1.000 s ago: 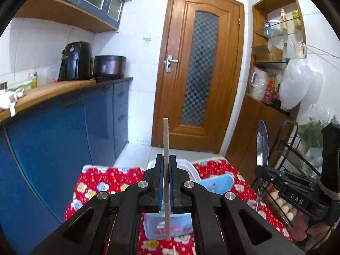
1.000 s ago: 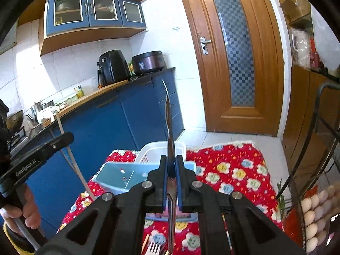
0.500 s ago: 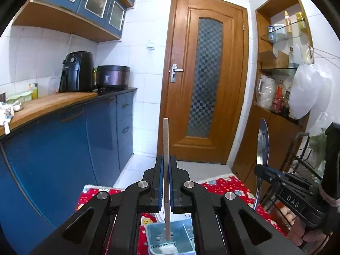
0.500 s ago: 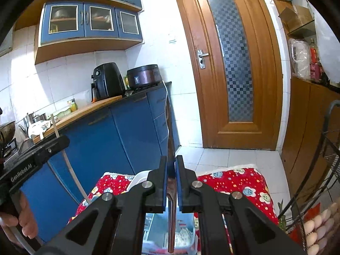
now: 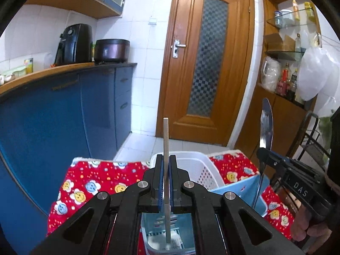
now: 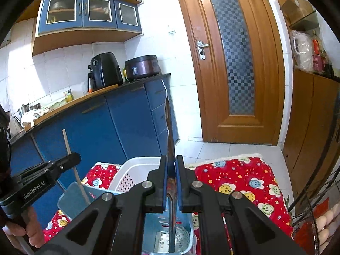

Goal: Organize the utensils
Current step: 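Lower the chopstick and knife into the blue holder and open both tools, then withdraw both open tools from the holder back toward the loose utensils, then grasp a wooden chopstick with the left tool while the right tool grasps another chopstick, then carry both chopsticks over the blue holder, drop them in, open both tools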

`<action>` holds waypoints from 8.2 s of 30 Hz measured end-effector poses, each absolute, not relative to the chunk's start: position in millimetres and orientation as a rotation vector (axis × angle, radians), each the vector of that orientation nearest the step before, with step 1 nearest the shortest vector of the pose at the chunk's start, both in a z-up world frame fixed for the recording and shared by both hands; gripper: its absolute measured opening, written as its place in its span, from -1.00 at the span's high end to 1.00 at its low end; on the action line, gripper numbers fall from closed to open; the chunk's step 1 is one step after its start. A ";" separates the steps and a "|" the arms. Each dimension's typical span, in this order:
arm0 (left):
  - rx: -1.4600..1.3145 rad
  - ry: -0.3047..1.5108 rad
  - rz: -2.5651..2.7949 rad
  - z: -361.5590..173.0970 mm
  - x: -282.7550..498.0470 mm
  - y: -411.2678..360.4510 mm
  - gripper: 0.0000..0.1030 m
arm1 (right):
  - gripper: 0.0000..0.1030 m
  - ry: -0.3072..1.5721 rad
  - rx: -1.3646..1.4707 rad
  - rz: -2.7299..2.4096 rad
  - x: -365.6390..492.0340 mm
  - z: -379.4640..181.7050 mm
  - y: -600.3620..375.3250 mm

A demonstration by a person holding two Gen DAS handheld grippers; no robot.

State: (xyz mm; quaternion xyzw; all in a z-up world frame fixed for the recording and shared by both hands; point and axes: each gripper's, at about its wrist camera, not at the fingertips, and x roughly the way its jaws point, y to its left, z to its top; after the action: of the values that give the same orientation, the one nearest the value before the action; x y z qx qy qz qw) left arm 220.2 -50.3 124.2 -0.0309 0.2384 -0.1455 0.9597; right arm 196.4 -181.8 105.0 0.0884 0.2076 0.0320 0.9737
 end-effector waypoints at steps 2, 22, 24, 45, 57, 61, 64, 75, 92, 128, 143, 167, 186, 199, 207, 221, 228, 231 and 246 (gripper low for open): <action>-0.057 0.490 -0.296 118.5 220.2 -51.6 0.93 | 0.83 0.416 0.169 0.062 196.0 101.9 -179.9; -0.046 0.554 -0.320 102.1 214.2 -59.2 0.80 | 0.37 0.440 0.227 0.091 184.9 91.0 -183.2; -0.046 0.556 -0.322 103.8 212.3 -59.4 0.72 | 0.31 0.434 0.232 0.093 182.5 93.2 -183.6; -0.047 0.537 -0.316 127.5 168.7 -44.7 0.33 | 0.04 0.440 0.303 0.073 136.8 115.8 -197.0; -0.043 0.590 -0.328 118.7 135.4 -34.6 0.32 | 0.04 0.539 0.350 0.069 100.9 100.4 -202.5; -0.045 0.622 -0.335 109.2 126.7 -32.0 0.32 | 0.04 0.577 0.345 0.059 89.8 91.6 -198.6; -0.044 0.644 -0.335 101.6 121.7 -32.3 0.32 | 0.04 0.608 0.339 0.057 83.3 83.8 -193.8; -0.054 0.737 -0.332 69.2 114.6 -31.5 0.32 | 0.04 0.700 0.339 0.050 74.1 53.0 -183.6; -0.024 0.902 -0.340 14.7 126.8 -43.7 0.32 | 0.22 0.874 0.433 0.068 87.2 7.2 -179.7; -0.065 0.813 -0.368 25.0 132.5 -34.5 0.92 | 0.42 0.976 0.508 0.148 110.5 -20.2 -170.1; -0.122 0.724 -0.404 49.0 116.3 -20.9 0.93 | 0.83 0.916 0.502 0.171 101.1 -4.6 -169.7; -0.131 0.554 -0.415 109.0 75.1 -13.2 0.94 | 0.86 0.624 0.325 0.136 48.5 90.6 -164.4; -0.111 0.465 -0.398 161.3 92.5 -8.5 0.94 | 0.88 0.531 0.263 0.125 66.1 140.4 -175.0; -0.096 0.397 -0.394 212.0 104.5 -4.9 0.94 | 0.88 0.486 0.216 0.106 78.5 166.6 -178.0; -0.076 0.345 -0.346 244.1 119.7 -6.7 0.94 | 0.88 0.454 0.185 0.075 94.9 189.7 -182.4; -0.022 0.360 -0.297 235.7 156.9 -22.9 0.94 | 0.88 0.382 0.151 0.023 136.3 210.5 -182.8; -0.017 0.422 -0.296 204.7 178.5 -28.5 0.94 | 0.88 0.436 0.146 0.027 162.1 181.1 -180.9; -0.014 0.449 -0.298 190.5 185.0 -31.0 0.94 | 0.88 0.474 0.148 0.037 169.2 167.1 -180.8; -0.048 0.568 -0.301 134.6 206.8 -32.8 0.94 | 0.87 0.555 0.170 0.048 179.9 130.1 -189.3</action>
State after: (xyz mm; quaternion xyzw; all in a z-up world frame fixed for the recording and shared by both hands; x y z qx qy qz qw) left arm 206.8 -32.8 134.6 -0.0234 0.2791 -0.1479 0.9485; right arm 179.9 -189.3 130.1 0.0836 0.2737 0.0238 0.9579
